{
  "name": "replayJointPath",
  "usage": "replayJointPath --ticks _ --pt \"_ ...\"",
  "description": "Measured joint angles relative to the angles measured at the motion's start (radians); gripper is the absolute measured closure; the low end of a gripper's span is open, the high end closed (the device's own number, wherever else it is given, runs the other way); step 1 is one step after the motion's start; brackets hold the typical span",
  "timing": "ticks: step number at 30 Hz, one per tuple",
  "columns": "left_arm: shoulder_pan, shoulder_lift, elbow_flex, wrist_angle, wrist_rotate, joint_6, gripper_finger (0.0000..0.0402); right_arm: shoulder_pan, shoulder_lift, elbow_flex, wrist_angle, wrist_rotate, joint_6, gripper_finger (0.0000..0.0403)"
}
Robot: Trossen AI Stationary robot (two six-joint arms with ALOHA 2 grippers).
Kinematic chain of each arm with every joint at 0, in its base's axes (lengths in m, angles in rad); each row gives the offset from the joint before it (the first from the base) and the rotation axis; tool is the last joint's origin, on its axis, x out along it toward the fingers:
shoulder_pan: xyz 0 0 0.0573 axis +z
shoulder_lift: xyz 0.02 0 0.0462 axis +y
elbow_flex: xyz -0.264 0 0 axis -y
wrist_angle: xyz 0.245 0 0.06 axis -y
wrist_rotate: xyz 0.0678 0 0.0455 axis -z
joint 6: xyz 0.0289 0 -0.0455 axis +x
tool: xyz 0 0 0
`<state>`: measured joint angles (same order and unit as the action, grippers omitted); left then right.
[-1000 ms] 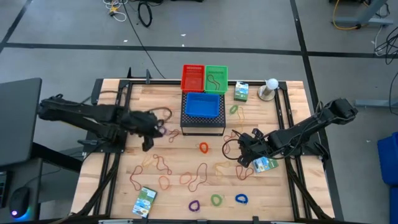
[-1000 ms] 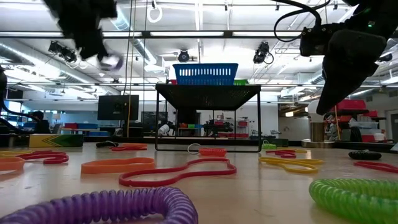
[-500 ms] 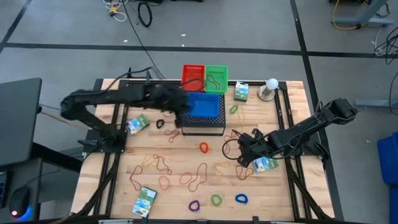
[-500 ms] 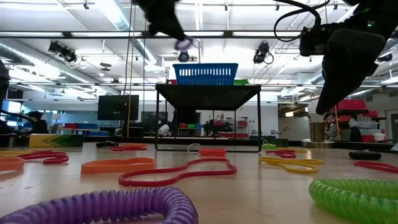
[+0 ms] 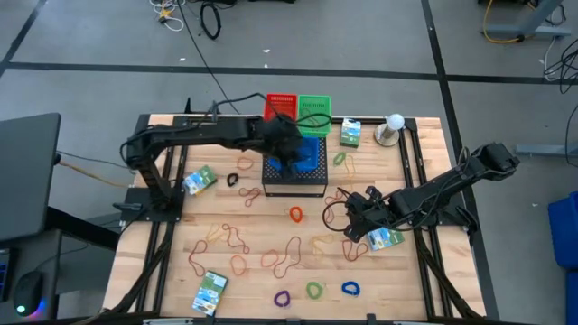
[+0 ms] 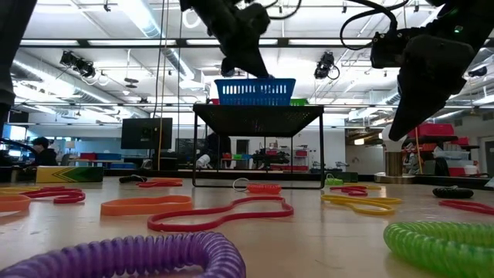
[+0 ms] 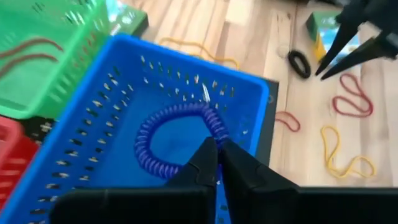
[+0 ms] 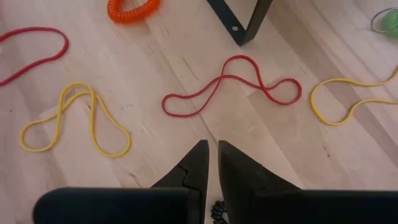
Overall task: Pick & Place Office Desk Supplies
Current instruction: Put the purple spring keychain into the blue bin on the shelf, then put the yellow crayon box into the red bin on the shelf
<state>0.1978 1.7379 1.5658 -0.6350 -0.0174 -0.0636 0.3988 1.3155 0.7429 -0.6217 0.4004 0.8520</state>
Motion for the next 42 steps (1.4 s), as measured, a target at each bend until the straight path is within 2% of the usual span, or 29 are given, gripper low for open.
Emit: replayJointPath --ticks 5,17,21,25,28,30,38,40,42 --pt "0.013 0.022 0.000 -0.001 -0.014 -0.010 0.0367 0.000 0.000 0.000 0.003 0.000 0.000 0.0362" --pt "0.017 0.016 0.001 -0.034 -0.034 0.040 0.0265 0.000 0.000 0.000 0.013 0.012 0.000 0.0362" --pt "0.036 -0.063 0.000 -0.079 -0.039 0.051 0.0271 0.000 0.000 0.000 0.015 0.013 0.005 0.0362" --pt "0.073 -0.189 -0.022 -0.075 -0.038 0.081 0.0319 0.000 0.000 0.000 0.027 0.015 0.005 0.0362" --pt "0.097 -0.311 -0.123 0.015 0.002 0.103 0.0374 0.000 0.000 0.000 0.028 0.023 0.005 0.0362" --pt "0.105 -0.396 -0.234 0.092 0.015 0.088 0.0392 0.000 0.000 0.000 0.028 0.027 0.004 0.0362" --pt "0.057 -0.711 -0.752 0.553 0.014 -0.047 0.0396 -0.022 0.000 0.000 0.033 0.030 0.039 0.0362" --pt "0.035 -0.764 -0.852 0.640 0.007 -0.081 0.0395 -0.045 0.000 0.000 0.022 -0.008 0.084 0.0365" --pt "0.028 -0.803 -0.920 0.651 0.001 -0.173 0.0392 -0.074 0.000 0.000 0.003 -0.072 0.137 0.0376"
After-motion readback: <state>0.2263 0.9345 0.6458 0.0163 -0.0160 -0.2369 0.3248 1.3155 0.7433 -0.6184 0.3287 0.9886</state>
